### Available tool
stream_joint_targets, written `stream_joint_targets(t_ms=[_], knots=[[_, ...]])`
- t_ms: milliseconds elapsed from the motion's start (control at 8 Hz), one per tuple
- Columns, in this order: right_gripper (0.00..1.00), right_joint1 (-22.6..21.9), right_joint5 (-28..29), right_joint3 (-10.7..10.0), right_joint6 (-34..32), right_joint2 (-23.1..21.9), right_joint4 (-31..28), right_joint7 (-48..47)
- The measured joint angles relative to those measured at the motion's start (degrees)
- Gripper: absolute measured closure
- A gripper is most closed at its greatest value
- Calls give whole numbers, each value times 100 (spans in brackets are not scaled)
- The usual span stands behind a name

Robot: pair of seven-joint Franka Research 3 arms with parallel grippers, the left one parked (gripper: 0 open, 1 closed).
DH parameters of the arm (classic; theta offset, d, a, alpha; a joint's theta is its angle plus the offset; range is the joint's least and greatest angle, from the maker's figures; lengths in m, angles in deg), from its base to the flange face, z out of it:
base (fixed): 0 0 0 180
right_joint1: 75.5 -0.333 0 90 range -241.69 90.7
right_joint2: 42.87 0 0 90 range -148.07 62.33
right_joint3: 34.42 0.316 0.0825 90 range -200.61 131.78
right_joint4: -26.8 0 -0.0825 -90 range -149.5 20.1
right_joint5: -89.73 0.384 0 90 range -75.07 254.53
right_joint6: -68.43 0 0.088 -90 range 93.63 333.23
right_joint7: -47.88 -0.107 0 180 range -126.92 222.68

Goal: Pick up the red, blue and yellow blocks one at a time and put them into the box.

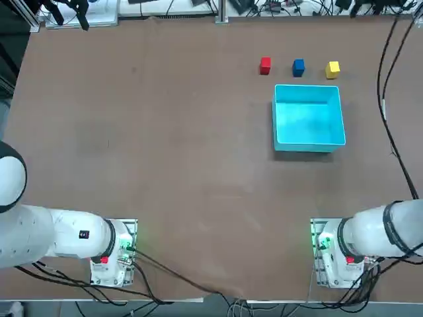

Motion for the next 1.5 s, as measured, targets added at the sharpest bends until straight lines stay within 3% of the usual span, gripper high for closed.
stream_joint_targets(t_ms=[375, 875, 1500], knots=[[0, -684, 87, 24, 943, 1444, 740, -393], [0, -1311, 93, 26, 2065, 2780, 841, -488], [0, -1609, 91, 17, 3096, 3675, 914, -843]])
